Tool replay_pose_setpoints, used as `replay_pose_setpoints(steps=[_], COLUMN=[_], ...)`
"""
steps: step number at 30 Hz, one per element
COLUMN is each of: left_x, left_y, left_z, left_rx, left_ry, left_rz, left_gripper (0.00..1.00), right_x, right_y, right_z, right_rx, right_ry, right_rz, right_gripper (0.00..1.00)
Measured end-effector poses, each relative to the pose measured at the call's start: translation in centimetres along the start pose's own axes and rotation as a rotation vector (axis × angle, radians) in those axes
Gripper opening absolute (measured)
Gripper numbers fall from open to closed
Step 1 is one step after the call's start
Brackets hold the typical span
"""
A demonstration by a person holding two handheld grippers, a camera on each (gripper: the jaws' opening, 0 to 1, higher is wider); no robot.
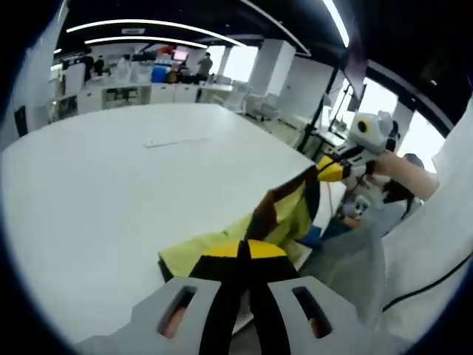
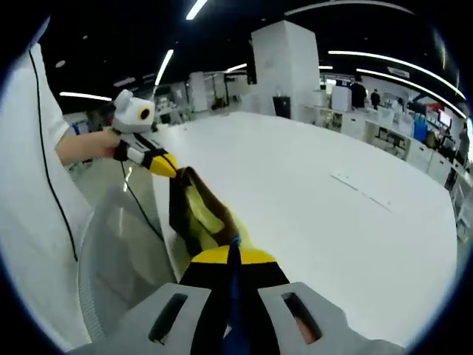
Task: Fold the garment on the visible template until the final outline fits inside the template.
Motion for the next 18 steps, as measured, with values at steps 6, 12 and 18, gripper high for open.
replay_pose_setpoints(steps=[6,12,18], left_x=[1.2,3.5,6.0], left_y=[-1.0,-2.4,-3.6], left_z=[-0.1,-0.2,-0.5], left_rx=[0.010,0.030,0.045], left_ry=[-0.006,0.007,0.036], left_rz=[-0.040,-0.103,-0.156], left_gripper=[0.00,0.00,0.00], right_x=[1.0,3.2,5.2], right_y=[-0.6,-1.8,-2.8], right_z=[0.4,0.7,1.0], right_rx=[-0.011,-0.037,-0.065], right_ry=[0.007,-0.011,-0.048], right_rz=[-0.057,-0.136,-0.187], right_gripper=[0.02,0.02,0.02])
Point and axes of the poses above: the point that each gripper's makers call its tool centre point, and the gripper's own axes: y roughly forward along the fingers, z roughly to its left, x roughly out of its top, the point moved 1 cm from there along -y, roughly backward along the fingers, and after that the axes turned 14 degrees about y, right-handed, at the moved point
